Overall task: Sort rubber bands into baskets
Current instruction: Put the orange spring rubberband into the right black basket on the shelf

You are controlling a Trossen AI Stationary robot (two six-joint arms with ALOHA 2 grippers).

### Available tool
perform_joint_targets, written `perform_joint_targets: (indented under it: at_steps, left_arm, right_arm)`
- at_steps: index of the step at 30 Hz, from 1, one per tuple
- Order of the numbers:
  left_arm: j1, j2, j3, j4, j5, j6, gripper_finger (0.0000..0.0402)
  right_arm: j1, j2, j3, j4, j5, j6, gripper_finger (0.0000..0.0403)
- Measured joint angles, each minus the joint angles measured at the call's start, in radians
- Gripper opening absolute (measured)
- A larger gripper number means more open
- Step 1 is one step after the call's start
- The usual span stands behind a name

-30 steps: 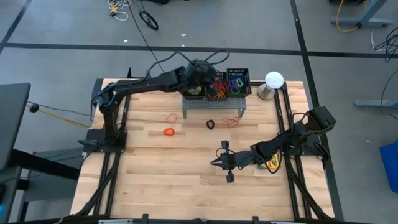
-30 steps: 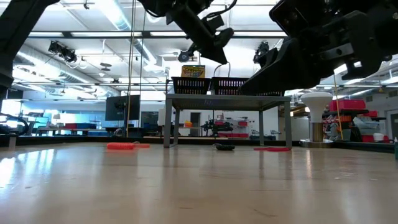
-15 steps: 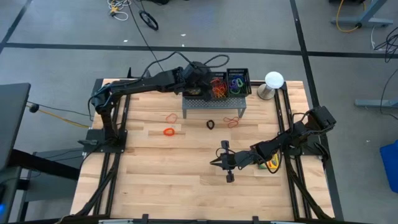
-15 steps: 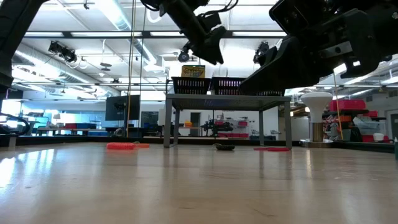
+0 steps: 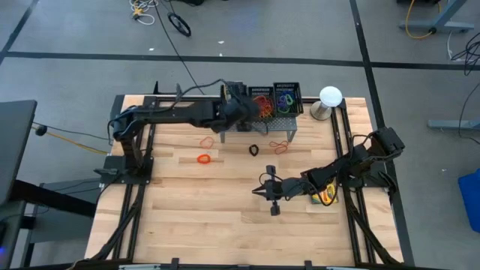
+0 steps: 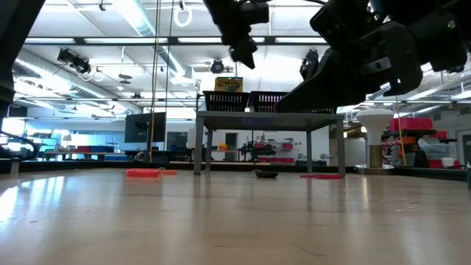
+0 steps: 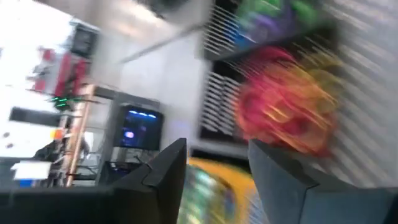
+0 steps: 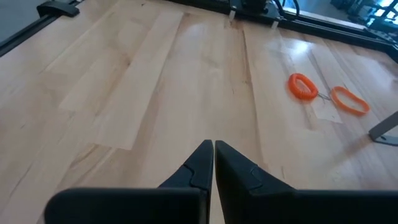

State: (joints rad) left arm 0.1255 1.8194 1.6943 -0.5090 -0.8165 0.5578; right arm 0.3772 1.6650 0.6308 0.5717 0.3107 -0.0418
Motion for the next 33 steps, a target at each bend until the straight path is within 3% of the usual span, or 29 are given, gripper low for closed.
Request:
perform_joint_targets:
  at_steps: [6, 11, 18, 22, 25, 30, 33]
  left_arm:
    - [-0.042, -0.015, -0.039, -0.352, 0.156, -0.212, 0.0096]
    - [-0.074, -0.101, -0.254, -0.438, 0.207, -0.361, 0.0011]
    - [-0.160, -0.368, -0.728, -0.165, 0.315, -0.456, 0.0009]
    - [-0.171, -0.525, -0.944, -0.017, 0.443, -0.586, 0.0009]
    - [-0.155, -0.608, -1.055, 0.019, 0.480, -0.714, 0.0009]
    - [-0.090, -0.649, -1.166, 0.088, 0.428, -0.927, 0.0018]
    - [-0.029, -0.633, -1.206, 0.170, 0.517, -0.958, 0.0036]
  right_arm:
    - [0.001, 0.000, 0.000, -0.006, 0.000, 0.003, 0.0027]
    - [0.001, 0.000, 0.000, -0.006, 0.000, 0.011, 0.0027]
    - [0.001, 0.000, 0.000, -0.007, 0.000, 0.011, 0.0027]
    - [0.001, 0.000, 0.000, -0.007, 0.000, 0.011, 0.0027]
    - [0.001, 0.000, 0.000, -0.007, 0.000, 0.011, 0.0027]
    - [0.001, 0.000, 0.000, -0.006, 0.000, 0.011, 0.0027]
    - [0.001, 0.000, 0.000, -0.001, 0.000, 0.011, 0.0027]
